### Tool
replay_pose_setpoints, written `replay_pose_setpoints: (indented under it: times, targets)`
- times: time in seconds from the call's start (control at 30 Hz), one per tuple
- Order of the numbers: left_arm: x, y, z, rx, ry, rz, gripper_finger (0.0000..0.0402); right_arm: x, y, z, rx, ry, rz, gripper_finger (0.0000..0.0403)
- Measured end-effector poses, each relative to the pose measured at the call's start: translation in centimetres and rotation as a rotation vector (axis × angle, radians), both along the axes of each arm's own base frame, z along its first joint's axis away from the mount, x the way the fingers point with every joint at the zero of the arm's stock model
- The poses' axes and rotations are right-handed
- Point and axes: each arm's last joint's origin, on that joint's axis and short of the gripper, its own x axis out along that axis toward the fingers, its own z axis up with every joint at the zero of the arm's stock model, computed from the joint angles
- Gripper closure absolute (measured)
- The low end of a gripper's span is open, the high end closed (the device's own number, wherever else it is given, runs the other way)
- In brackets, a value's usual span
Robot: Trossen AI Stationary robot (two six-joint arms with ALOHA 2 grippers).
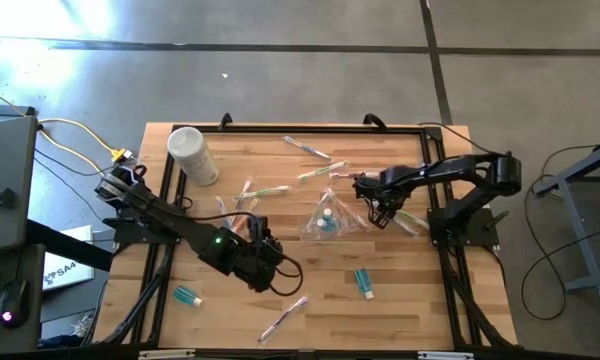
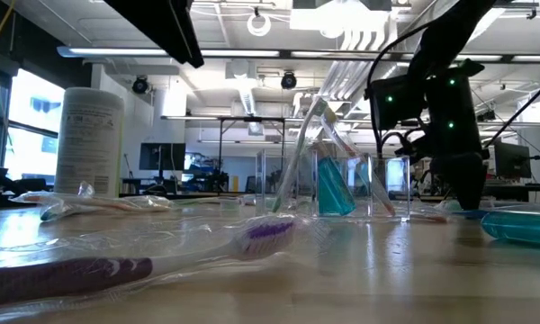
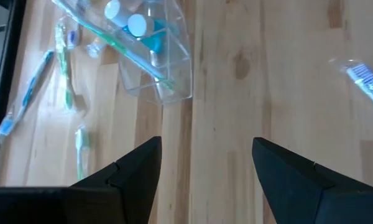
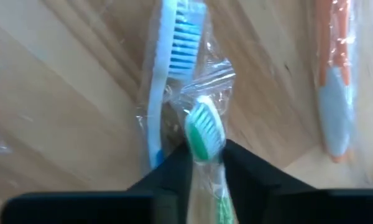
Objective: Pick & Place toothbrushing station
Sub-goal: Put the green toothbrush into the transparent organizer
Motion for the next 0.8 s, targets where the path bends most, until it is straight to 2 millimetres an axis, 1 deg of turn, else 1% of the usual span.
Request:
replay_pose_setpoints:
  times: [0.1,0.13,0.3,0.4,0.5,0.67,0.8]
  targets:
    - [0.2,-0.1,-0.2,-0.006,0.002,-0.001,0.0158,-0.2,0.0,0.3,-0.024,-0.012,-0.027,0.0382]
    - [0.2,-0.1,-0.3,-0.001,0.007,-0.010,0.0158,-0.3,0.0,0.4,-0.038,-0.016,-0.035,0.0388]
    - [0.6,-0.4,-0.3,0.025,0.009,-0.083,0.0158,-1.0,0.5,1.4,-0.095,0.000,-0.055,0.0393]
    - [0.8,-0.5,-0.4,0.056,0.008,-0.129,0.0158,-1.6,1.2,2.5,-0.124,0.013,-0.067,0.0394]
    - [1.1,-0.6,-0.4,0.098,-0.004,-0.181,0.0158,-2.2,2.1,3.7,-0.137,-0.017,-0.077,0.0394]
    - [1.6,-0.9,0.1,0.138,-0.046,-0.252,0.0158,-3.0,4.0,5.9,-0.154,-0.139,-0.084,0.0395]
    - [2.2,-1.2,0.4,0.168,-0.097,-0.325,0.0158,-3.3,5.9,7.7,-0.169,-0.326,-0.062,0.0395]
